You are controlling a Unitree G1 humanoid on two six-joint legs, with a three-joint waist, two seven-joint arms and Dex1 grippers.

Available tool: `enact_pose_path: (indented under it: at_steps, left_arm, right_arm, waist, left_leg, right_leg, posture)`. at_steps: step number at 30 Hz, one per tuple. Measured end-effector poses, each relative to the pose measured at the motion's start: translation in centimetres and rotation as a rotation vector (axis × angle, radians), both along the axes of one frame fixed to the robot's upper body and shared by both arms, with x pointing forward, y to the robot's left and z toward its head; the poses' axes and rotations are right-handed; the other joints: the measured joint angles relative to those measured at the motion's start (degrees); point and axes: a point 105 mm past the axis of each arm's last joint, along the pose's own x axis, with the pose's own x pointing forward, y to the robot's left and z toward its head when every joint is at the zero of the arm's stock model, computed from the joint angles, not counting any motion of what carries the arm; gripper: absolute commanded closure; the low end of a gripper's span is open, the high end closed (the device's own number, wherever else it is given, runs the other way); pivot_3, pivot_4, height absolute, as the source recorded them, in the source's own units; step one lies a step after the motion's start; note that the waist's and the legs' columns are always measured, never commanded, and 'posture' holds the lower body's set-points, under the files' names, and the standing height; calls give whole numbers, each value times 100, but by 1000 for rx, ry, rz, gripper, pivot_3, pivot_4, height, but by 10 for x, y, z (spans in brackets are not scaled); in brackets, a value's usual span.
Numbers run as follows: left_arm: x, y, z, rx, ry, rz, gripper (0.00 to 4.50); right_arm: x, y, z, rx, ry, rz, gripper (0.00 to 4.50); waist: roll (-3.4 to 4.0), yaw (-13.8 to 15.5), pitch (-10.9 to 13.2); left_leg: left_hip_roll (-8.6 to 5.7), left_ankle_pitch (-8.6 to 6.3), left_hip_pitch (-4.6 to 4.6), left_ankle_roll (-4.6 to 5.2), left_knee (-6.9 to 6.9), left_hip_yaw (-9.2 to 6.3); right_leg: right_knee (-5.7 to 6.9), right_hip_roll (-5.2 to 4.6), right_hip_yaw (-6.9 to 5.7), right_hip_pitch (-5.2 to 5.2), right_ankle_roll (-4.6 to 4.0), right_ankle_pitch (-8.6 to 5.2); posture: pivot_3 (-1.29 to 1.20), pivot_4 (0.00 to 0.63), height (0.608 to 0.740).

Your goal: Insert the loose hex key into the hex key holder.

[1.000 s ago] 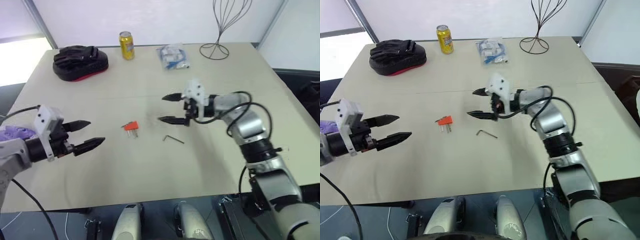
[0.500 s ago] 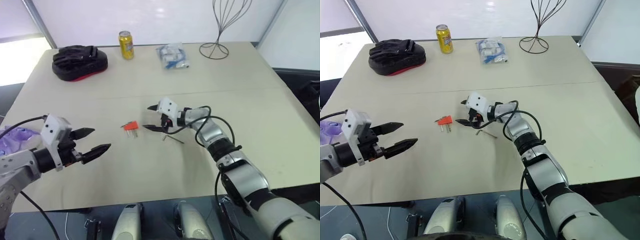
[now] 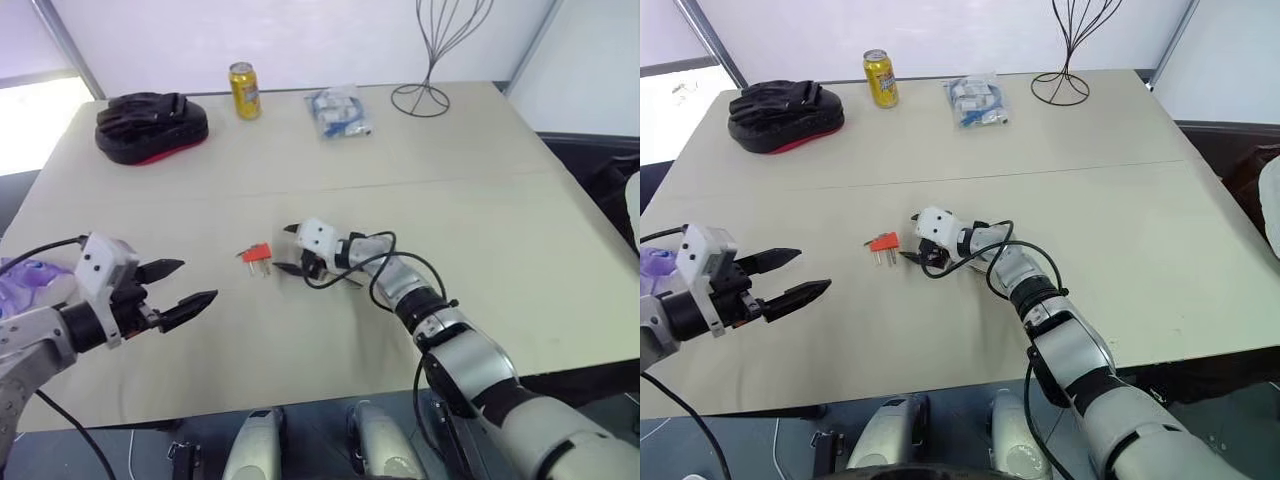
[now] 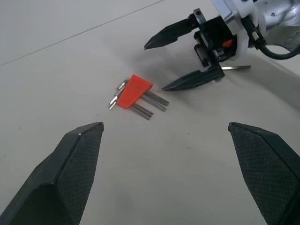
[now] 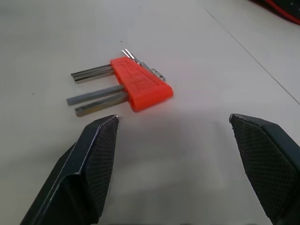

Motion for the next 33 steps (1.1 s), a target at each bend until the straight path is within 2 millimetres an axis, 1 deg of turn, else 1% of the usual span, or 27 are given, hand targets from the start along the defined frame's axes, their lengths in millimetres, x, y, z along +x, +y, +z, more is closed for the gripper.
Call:
enact_pose_path:
  at_steps: [5, 10, 17, 24, 33]
  left_arm:
    - [-3, 7, -1, 5, 8, 25, 43]
    - [-5, 10, -1, 8, 8, 34, 43]
    - [-6, 15, 0, 14, 4, 59, 43]
    - [-6, 13, 1, 15, -7, 67, 43]
    - [-6, 9, -2, 14, -3, 58, 43]
  right_arm:
    - [-3, 8, -1, -1, -5, 19, 560]
    - [-13, 23, -3, 3, 17, 73, 560]
    - [-18, 32, -5, -6, 23, 105, 560]
    - [-14, 32, -5, -20, 40, 84, 560]
    - [-1, 30, -2, -87, 157, 51, 560]
  waist:
    - [0, -10, 0]
    - [0, -56, 0]
    - [-1, -95, 0]
    - [-1, -129, 0]
    - [0, -121, -1]
  left_leg:
    - [1, 0, 1, -1, -1, -3]
    - [1, 1, 2, -1, -2, -4]
    - [1, 2, 3, -4, -2, -6]
    - [1, 3, 6, -6, -3, -9]
    - [1, 5, 12, -10, -4, -11]
  right_leg:
    - [2, 2, -1, -1, 0, 0]
    - [7, 2, -1, -1, 0, 0]
    - [10, 0, -2, -1, -1, 0]
    - [13, 0, -2, -1, -3, 1]
    - [13, -4, -3, 6, -8, 3]
  posture:
    - [0, 150, 740]
    - [0, 150, 740]
    - [0, 150, 740]
    - [0, 150, 740]
    - [0, 150, 740]
